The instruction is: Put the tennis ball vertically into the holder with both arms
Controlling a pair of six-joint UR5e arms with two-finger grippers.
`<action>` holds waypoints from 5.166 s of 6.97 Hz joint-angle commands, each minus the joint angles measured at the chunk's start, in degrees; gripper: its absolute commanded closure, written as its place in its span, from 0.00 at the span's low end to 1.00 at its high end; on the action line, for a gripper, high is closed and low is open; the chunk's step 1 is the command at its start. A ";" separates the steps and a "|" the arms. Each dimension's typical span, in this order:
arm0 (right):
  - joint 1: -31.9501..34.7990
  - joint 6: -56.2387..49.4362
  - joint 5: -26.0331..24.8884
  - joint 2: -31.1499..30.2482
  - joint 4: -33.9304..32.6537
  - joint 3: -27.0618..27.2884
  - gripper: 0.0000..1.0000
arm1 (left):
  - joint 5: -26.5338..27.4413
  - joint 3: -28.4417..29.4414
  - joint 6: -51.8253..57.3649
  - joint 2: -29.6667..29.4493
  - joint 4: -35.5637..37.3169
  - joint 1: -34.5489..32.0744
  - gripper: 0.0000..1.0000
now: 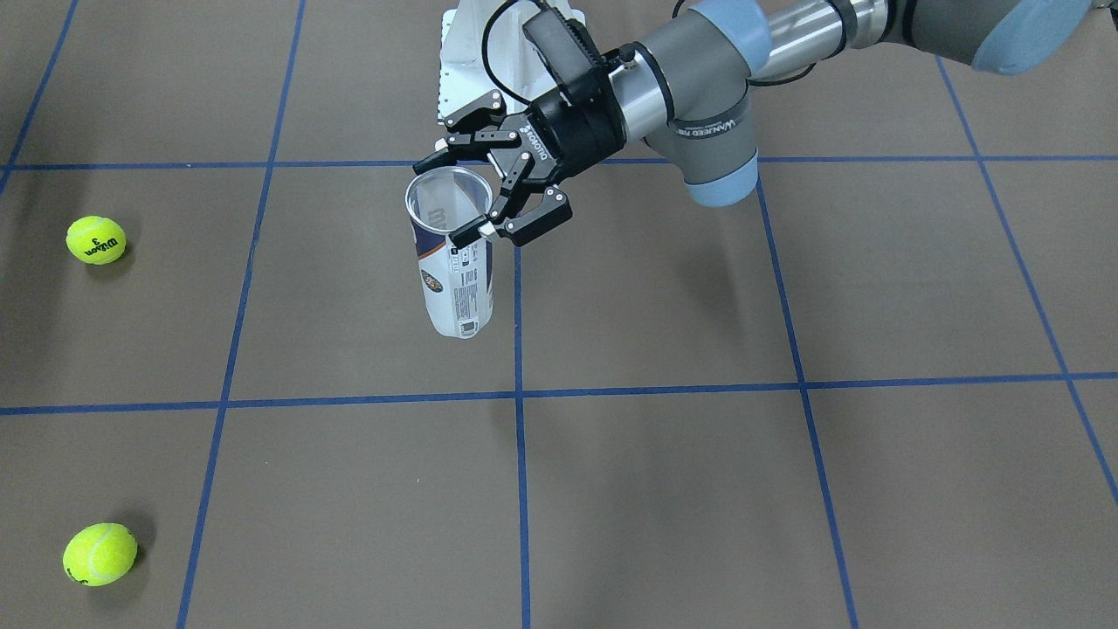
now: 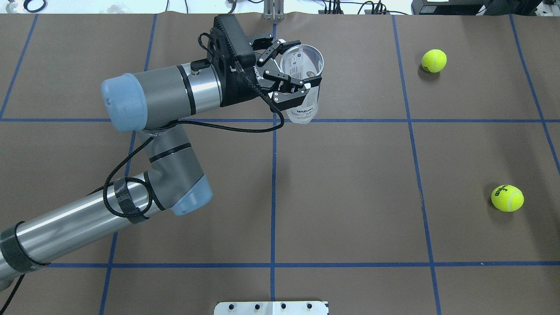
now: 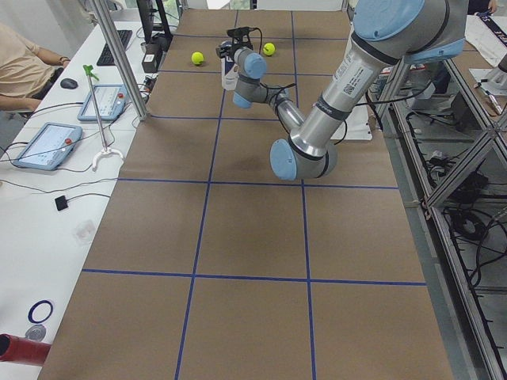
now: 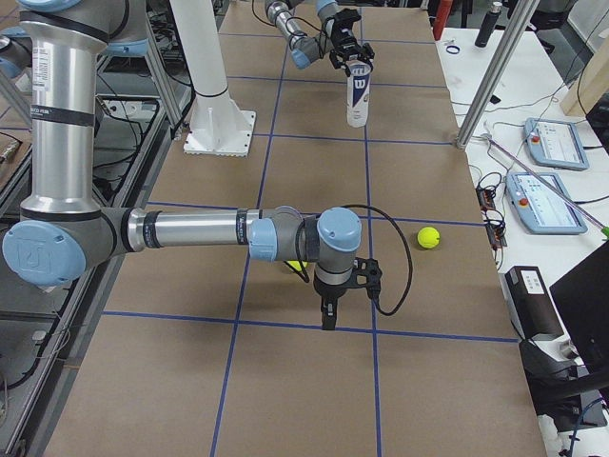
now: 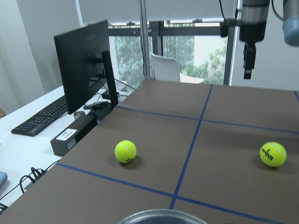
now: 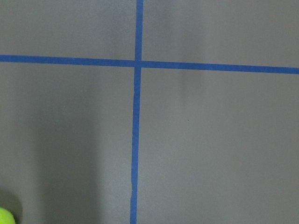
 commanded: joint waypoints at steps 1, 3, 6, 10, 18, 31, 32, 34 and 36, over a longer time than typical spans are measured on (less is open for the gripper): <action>0.00 0.00 0.00 0.00 -0.01 0.03 0.00 | 2.68 7.98 -0.40 0.40 -10.68 0.38 0.16; 0.00 0.00 0.00 0.00 -0.01 -0.05 0.00 | 1.89 8.98 0.22 2.15 -10.19 0.46 0.16; 0.09 0.00 0.00 0.00 -0.01 -0.14 0.00 | -1.10 10.29 0.31 2.25 -5.52 0.64 0.16; 0.00 0.00 0.00 0.00 -0.01 -0.23 0.00 | -0.84 11.97 0.48 2.25 -5.70 2.14 0.16; 0.00 0.00 0.00 0.00 -0.01 -0.14 0.00 | -0.57 13.72 0.48 2.25 -5.79 2.84 0.02; -34.86 49.93 -10.77 -4.71 25.83 9.94 0.00 | -0.13 14.25 0.39 2.16 -6.49 3.28 0.12; -36.98 47.75 -13.25 -8.23 25.83 11.70 0.00 | -0.13 14.25 0.39 2.16 -6.49 3.28 0.12; -37.35 41.84 -13.88 -12.12 25.92 12.51 0.00 | -0.13 14.25 0.39 2.25 -6.49 3.28 0.11; -39.89 42.71 -15.03 -11.08 26.36 11.55 0.00 | -0.13 14.17 0.39 2.25 -6.58 3.28 0.11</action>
